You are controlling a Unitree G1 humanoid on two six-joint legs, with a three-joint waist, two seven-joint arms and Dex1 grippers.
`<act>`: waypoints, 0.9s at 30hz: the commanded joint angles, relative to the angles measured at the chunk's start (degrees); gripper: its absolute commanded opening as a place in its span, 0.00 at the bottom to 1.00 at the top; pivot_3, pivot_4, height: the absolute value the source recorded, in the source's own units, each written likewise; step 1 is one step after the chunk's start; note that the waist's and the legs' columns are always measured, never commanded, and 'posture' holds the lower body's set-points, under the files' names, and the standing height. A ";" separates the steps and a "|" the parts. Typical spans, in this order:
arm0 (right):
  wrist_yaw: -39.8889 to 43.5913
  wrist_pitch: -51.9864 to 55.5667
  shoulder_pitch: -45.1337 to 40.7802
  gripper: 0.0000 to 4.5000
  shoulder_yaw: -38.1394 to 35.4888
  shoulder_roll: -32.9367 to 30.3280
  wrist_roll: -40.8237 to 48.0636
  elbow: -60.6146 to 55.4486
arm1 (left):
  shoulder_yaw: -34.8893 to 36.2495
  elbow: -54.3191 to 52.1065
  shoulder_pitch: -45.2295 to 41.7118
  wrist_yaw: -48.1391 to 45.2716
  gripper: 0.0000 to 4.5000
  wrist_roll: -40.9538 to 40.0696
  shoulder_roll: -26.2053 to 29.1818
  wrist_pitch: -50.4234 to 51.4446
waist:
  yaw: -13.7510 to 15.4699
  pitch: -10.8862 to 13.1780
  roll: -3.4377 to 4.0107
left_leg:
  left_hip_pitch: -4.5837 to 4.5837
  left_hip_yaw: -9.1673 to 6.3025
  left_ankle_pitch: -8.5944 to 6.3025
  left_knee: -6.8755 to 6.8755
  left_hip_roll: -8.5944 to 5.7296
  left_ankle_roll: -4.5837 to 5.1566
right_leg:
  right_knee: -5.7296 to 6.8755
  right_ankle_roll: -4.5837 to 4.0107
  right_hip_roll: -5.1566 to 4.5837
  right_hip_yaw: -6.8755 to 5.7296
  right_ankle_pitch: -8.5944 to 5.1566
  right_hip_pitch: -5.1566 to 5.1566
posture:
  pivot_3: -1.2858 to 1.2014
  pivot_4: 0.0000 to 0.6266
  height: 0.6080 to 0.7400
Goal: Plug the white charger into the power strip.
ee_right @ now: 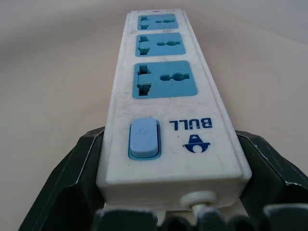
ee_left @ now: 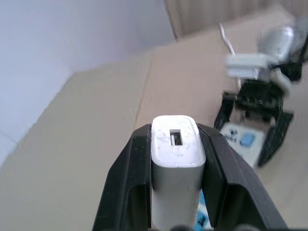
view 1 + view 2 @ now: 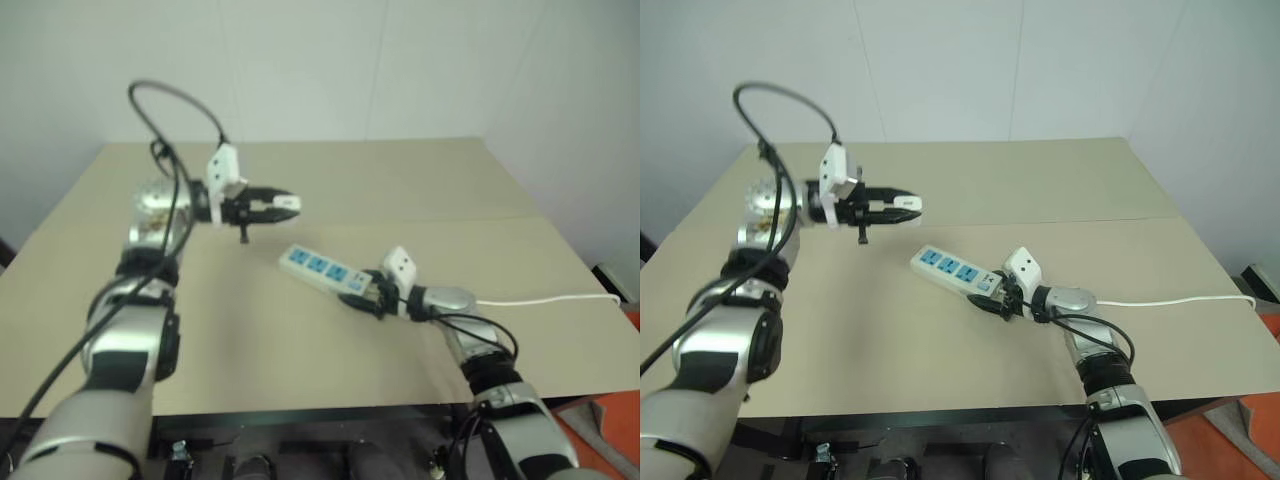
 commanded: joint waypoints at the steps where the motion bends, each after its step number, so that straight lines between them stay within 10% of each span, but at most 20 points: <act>1: 9.54 -1.06 0.39 0.76 2.97 -1.19 2.36 -4.84 | 2.44 -16.34 6.30 2.71 0.22 -6.78 -0.84 9.70 | 0.29 0.00 -0.01 | -0.01 -0.01 0.00 0.00 0.02 0.00 | -0.03 -0.03 0.01 -0.01 0.02 -0.01 | 0.52 0.24 1.00; 27: 15.12 -9.11 -1.90 0.76 7.61 -0.58 -2.60 3.65 | -9.90 -10.60 10.51 -9.95 0.22 -10.77 -3.44 9.58 | 1.15 0.00 -0.01 | 0.05 -0.02 0.00 0.22 -0.02 -0.01 | -0.05 0.01 0.01 -0.04 0.00 0.13 | 0.52 0.24 1.00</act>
